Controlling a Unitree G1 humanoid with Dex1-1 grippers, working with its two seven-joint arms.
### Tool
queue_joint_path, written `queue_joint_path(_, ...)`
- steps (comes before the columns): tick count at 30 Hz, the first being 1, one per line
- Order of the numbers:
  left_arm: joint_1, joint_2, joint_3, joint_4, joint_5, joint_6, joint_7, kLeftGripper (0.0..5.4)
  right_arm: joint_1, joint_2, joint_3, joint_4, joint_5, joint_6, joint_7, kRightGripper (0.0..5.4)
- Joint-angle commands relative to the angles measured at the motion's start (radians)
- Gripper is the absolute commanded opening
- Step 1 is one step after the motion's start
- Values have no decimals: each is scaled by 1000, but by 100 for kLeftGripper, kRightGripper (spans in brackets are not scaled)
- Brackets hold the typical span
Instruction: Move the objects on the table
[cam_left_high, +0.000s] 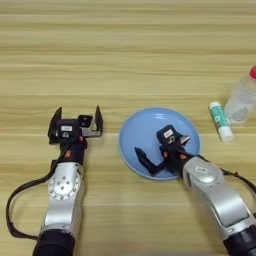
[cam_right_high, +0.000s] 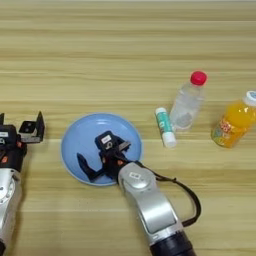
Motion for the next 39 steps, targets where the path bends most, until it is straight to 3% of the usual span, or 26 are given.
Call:
queue_joint_path(1,-3,0,-1,0,11,16,1,540,23,-2,-7,-34,14,-7,0,538)
queue_joint_path(8,-7,2,1,8,11,14,1,540,4,25,-17,-127,23,-167,-27,538)
queue_joint_path(14,-9,2,2,11,11,14,2,540,7,22,-35,-167,10,-216,-53,538)
queue_joint_path(17,-11,2,3,13,11,13,2,540,-2,22,-71,-188,1,-230,-91,538)
queue_joint_path(21,-13,4,3,19,12,11,2,540,-38,8,-162,-185,-60,-299,-198,538)
queue_joint_path(31,-15,4,1,25,15,8,1,540,-122,-22,-340,-162,-66,-392,-311,538)
queue_joint_path(39,-16,4,1,27,16,8,1,540,-147,-42,-399,-108,-50,-426,-336,538)
